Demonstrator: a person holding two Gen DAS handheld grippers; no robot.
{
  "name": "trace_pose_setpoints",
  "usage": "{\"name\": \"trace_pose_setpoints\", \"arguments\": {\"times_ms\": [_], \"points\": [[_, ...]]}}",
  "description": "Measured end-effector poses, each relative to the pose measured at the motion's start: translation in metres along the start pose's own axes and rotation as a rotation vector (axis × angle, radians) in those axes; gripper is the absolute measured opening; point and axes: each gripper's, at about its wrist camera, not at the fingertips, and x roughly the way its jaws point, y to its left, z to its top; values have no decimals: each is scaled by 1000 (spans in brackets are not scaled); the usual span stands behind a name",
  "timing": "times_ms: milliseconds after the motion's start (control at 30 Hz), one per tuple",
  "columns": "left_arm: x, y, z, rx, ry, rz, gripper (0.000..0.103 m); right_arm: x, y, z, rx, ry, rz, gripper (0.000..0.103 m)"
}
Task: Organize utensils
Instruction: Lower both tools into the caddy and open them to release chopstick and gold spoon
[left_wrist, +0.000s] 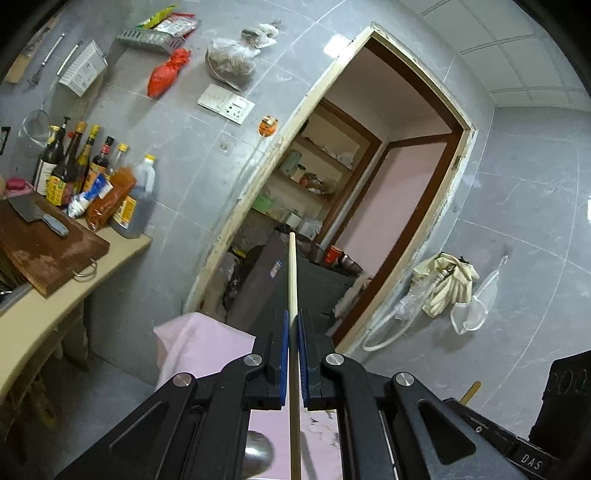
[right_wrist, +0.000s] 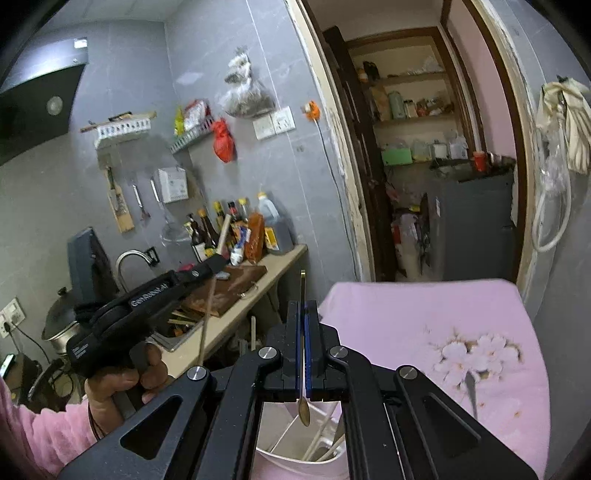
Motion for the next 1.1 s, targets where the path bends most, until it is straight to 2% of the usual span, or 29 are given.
{"name": "trace_pose_setpoints", "arguments": {"times_ms": [333, 533, 800, 933, 1100], "points": [[-2, 27, -19, 26, -51, 60, 5, 30, 20, -28, 19, 55, -166, 2], [-1, 28, -32, 64, -88, 100, 5, 38, 21, -45, 57, 64, -220, 2], [-6, 21, -54, 111, -166, 135, 5, 49, 24, -56, 47, 75, -235, 2], [-12, 13, -71, 181, -204, 175, 5, 53, 25, -63, 48, 79, -229, 2], [-13, 9, -87, 243, -195, 195, 5, 59, 24, -71, 48, 84, -231, 2]]}}
